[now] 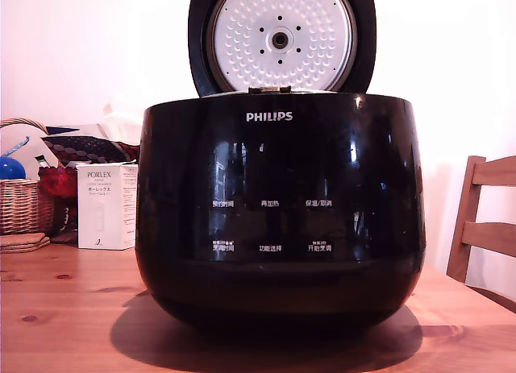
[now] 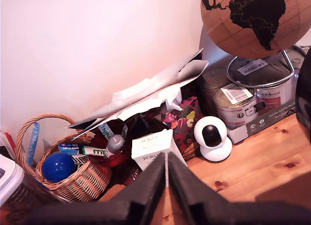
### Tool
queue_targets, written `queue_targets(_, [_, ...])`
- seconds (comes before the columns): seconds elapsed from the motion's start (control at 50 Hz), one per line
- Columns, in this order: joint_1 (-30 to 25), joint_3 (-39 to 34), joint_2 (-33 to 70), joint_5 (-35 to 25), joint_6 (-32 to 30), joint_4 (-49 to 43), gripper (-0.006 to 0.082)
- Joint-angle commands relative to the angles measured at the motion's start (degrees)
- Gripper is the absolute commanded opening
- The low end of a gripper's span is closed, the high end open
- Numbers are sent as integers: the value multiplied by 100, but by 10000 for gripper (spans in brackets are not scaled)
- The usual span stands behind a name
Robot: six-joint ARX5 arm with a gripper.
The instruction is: Close the rice cooker by pressing the lid down with medium force
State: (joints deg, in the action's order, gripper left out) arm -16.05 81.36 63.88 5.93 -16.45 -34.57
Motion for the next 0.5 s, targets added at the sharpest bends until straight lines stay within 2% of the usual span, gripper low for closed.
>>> queue_targets(0.0, [20, -101, -13, -48, 44, -11, -20])
queue_targets(0.34, [20, -61, -13, -125, 44, 2, -20])
queue_targets(0.48, [20, 210, -4, -496, 44, 2, -20])
